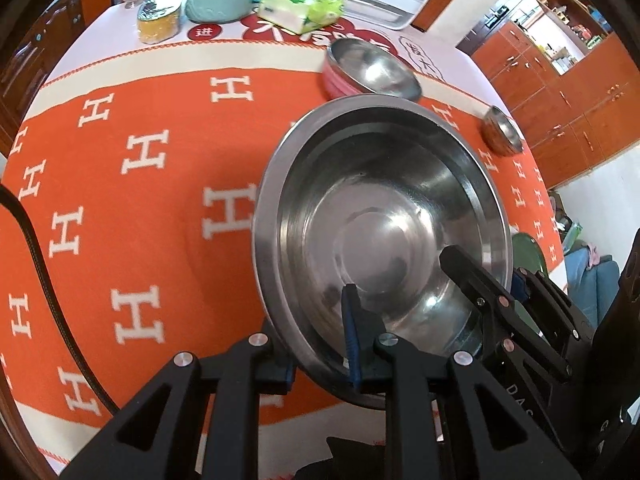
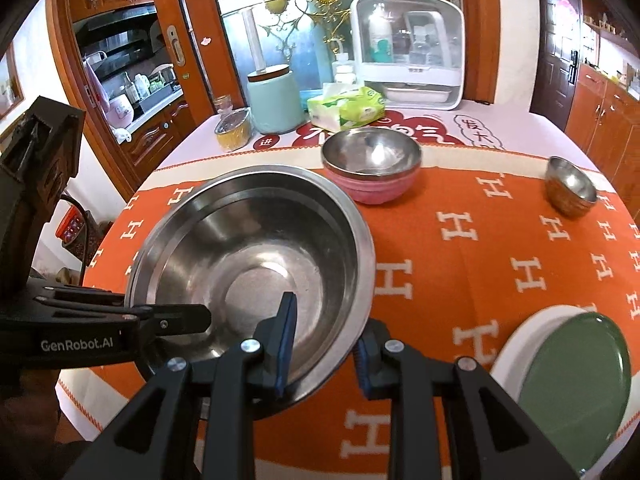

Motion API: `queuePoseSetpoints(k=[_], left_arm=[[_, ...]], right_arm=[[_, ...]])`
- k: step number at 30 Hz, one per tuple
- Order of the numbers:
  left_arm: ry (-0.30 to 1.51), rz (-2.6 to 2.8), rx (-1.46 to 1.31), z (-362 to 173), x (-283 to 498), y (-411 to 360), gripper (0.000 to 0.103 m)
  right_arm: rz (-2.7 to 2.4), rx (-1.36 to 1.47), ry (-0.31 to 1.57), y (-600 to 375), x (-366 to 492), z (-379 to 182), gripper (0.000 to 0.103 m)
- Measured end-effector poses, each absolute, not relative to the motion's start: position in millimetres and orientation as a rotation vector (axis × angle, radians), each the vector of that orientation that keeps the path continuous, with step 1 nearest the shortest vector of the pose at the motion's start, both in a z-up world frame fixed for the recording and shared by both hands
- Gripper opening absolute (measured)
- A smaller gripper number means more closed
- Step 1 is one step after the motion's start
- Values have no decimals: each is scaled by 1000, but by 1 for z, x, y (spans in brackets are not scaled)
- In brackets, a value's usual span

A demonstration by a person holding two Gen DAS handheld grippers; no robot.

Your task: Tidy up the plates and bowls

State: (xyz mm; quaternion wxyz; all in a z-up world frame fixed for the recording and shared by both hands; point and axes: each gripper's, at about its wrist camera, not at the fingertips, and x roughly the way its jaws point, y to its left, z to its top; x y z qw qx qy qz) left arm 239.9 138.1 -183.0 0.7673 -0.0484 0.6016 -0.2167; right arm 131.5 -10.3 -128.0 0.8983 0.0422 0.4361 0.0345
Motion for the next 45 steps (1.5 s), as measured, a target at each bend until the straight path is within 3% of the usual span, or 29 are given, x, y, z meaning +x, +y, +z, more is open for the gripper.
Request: queuePoseSetpoints(k=[24,45], left_arm=[[1369,-418,-74,-191,145,76,18],[1405,-400,-97,-237,129,77,18]], right_arm=[[124,-5,1011,-62,51,-138,29],[138,-70,1162,-62,45,-184,32]])
